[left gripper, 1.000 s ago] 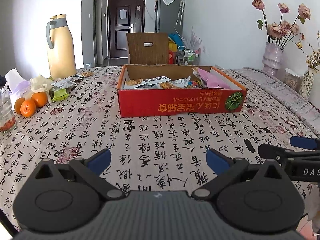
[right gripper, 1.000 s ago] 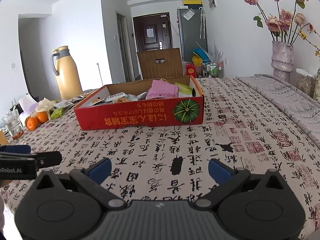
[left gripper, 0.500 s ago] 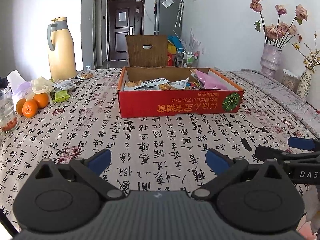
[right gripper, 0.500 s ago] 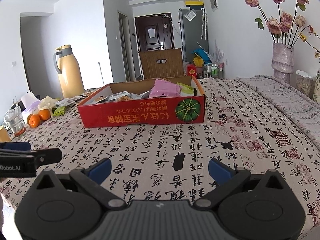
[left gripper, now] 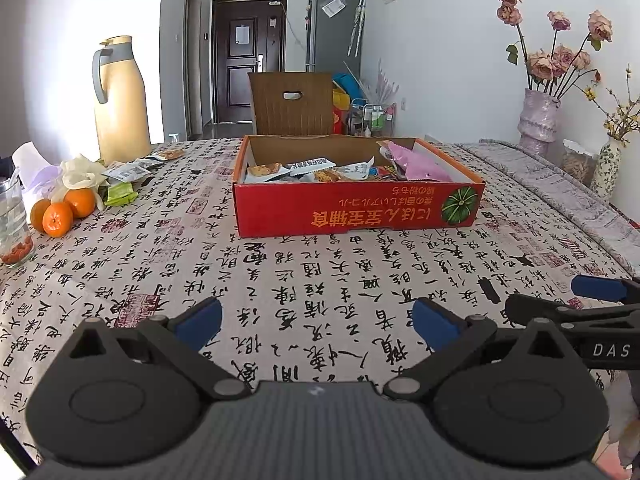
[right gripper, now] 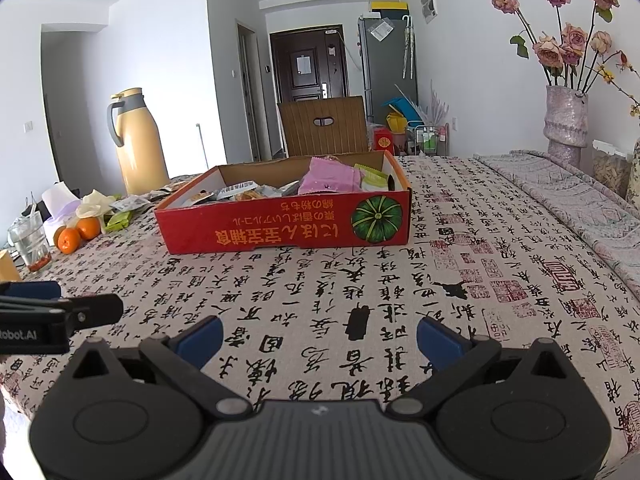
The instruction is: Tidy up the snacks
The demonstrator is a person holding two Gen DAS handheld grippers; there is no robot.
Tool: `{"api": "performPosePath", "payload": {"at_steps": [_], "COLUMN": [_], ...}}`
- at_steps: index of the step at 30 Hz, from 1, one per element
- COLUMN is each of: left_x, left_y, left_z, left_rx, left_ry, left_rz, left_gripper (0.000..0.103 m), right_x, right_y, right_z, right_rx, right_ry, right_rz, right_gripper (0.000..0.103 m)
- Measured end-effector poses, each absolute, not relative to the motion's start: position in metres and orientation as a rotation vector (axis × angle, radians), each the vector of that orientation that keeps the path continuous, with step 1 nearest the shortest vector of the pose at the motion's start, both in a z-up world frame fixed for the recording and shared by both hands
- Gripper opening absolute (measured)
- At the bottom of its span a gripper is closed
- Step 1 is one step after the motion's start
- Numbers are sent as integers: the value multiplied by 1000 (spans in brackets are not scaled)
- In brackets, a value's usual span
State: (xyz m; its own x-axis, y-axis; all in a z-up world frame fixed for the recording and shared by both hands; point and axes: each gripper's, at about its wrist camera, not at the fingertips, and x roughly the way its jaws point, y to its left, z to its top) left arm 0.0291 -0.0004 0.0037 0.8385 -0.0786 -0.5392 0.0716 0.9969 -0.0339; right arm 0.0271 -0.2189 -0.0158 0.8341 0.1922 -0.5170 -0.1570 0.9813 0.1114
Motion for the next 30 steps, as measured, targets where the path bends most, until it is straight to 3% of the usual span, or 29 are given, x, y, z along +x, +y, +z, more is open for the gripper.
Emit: {"api": "performPosePath", "payload": {"at_steps": [30], "left_x": [35], "left_y": [1], "left_z": [-1], "left_rx": [-19], "left_ry": [585], "left_rz": [-89], "left_gripper": [103], "right_x": [33], "right_y": [-217], "right_z": [-22], "right_rx": [57], "right_ry": [574], "right_rz": [187], "right_gripper": [103]}}
